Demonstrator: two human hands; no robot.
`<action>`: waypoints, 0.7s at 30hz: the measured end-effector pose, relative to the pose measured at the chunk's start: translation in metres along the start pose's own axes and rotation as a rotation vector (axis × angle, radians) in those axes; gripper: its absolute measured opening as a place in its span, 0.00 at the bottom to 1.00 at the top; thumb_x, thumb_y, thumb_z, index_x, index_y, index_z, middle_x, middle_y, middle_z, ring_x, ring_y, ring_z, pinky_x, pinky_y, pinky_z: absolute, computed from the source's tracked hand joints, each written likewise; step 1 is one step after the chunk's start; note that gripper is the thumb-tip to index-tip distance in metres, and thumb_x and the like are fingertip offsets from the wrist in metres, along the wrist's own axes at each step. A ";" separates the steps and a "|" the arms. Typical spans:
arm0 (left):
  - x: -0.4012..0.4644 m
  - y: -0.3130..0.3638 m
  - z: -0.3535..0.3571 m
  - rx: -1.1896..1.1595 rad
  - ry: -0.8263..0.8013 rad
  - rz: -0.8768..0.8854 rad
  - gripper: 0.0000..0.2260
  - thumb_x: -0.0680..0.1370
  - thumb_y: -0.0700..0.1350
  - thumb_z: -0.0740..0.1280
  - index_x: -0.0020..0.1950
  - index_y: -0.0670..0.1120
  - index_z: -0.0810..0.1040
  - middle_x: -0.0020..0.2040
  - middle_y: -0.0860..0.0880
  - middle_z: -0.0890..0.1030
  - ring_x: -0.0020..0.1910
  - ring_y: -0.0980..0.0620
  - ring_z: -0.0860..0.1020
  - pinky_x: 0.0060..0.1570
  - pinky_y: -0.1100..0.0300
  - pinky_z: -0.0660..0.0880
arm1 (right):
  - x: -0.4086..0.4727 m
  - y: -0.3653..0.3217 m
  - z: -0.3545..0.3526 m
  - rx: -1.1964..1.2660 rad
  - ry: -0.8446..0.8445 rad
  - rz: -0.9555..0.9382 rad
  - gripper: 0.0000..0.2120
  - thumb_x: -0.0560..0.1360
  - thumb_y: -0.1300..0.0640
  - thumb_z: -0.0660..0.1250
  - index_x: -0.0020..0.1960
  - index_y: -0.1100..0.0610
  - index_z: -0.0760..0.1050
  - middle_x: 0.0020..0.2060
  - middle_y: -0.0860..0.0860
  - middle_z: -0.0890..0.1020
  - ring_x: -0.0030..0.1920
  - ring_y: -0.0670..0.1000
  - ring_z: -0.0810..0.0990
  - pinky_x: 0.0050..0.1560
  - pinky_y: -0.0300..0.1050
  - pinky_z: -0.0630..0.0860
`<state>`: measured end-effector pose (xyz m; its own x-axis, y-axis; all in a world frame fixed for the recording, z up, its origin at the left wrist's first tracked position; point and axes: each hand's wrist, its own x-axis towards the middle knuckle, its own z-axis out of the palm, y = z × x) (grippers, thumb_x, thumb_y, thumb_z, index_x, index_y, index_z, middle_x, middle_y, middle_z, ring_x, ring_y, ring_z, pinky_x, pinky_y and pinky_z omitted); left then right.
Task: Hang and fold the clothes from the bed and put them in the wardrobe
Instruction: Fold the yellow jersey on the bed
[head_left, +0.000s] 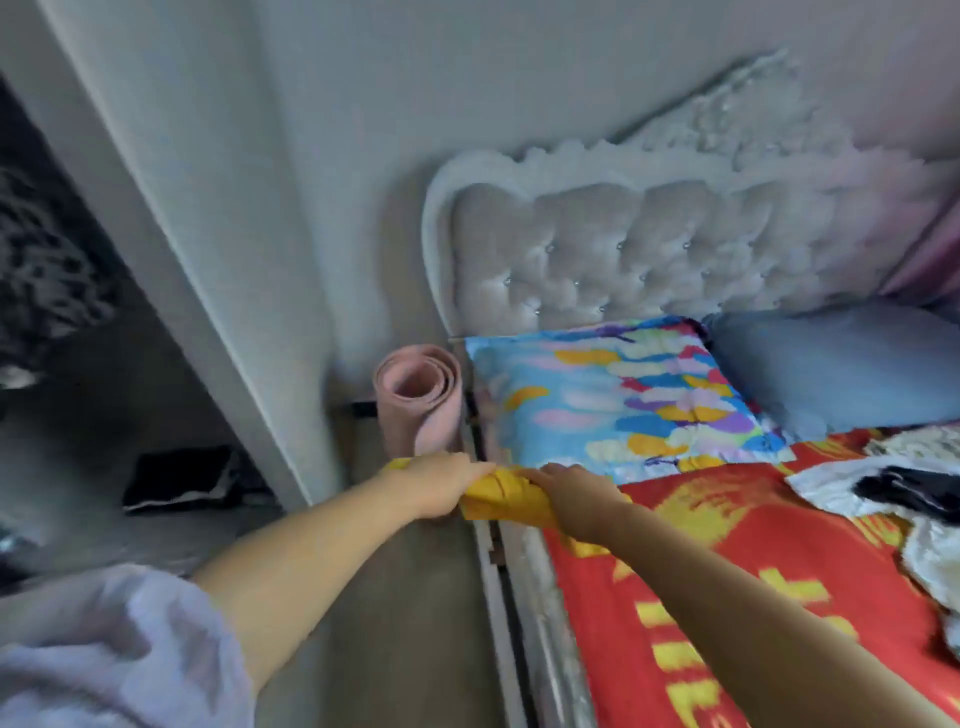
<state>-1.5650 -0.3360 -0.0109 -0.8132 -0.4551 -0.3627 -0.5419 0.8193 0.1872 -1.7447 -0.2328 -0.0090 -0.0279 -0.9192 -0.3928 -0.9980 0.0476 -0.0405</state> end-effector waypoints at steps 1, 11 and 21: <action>-0.028 -0.023 0.005 -0.010 0.005 -0.053 0.28 0.77 0.38 0.60 0.75 0.54 0.61 0.62 0.41 0.75 0.60 0.40 0.75 0.53 0.52 0.71 | 0.013 -0.031 -0.004 -0.004 -0.010 -0.055 0.33 0.76 0.62 0.61 0.77 0.44 0.55 0.67 0.52 0.70 0.66 0.58 0.72 0.60 0.53 0.72; -0.291 -0.241 0.096 -0.143 -0.033 -0.426 0.23 0.80 0.45 0.60 0.75 0.50 0.62 0.66 0.39 0.73 0.63 0.39 0.73 0.58 0.51 0.72 | 0.117 -0.363 0.005 -0.022 -0.122 -0.442 0.26 0.77 0.57 0.60 0.73 0.44 0.62 0.67 0.50 0.72 0.67 0.56 0.72 0.63 0.51 0.72; -0.408 -0.411 0.134 -0.259 -0.099 -0.497 0.17 0.79 0.48 0.60 0.68 0.50 0.69 0.64 0.43 0.75 0.62 0.42 0.74 0.59 0.51 0.73 | 0.200 -0.558 0.009 -0.041 -0.260 -0.563 0.30 0.75 0.61 0.61 0.75 0.46 0.60 0.67 0.53 0.72 0.66 0.57 0.71 0.61 0.53 0.73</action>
<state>-0.9825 -0.4402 -0.0623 -0.4299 -0.7191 -0.5459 -0.8990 0.3970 0.1851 -1.1924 -0.4400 -0.0730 0.5130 -0.6730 -0.5329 -0.8570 -0.4367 -0.2735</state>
